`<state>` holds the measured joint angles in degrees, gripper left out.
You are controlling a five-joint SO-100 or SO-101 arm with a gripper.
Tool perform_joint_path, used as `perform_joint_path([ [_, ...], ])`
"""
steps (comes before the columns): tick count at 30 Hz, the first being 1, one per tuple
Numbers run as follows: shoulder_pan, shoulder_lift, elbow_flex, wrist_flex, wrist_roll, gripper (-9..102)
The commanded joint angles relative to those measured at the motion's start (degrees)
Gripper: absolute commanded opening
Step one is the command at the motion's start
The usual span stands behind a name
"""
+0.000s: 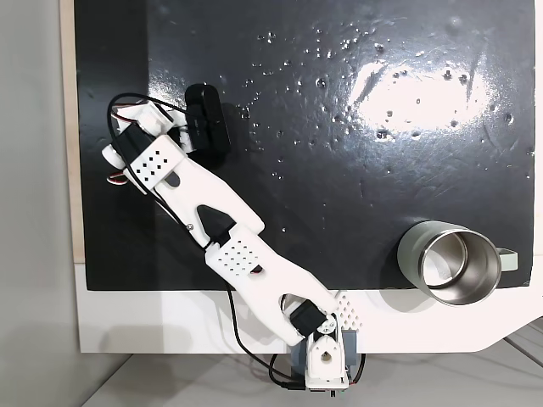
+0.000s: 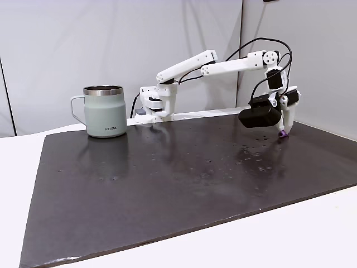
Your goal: Grasp a pengrip and put it in the cup.
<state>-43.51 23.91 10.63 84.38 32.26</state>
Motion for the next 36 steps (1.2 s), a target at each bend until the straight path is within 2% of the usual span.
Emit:
perform_joint_path([
  [1, 1.93, 7.21, -1.05, 3.52, -3.96, 0],
  [14, 16.52, 24.52, -1.41, 19.86, -23.2, 0],
  [36, 48.34, 78.05, 41.66, 20.13, -54.14, 0],
])
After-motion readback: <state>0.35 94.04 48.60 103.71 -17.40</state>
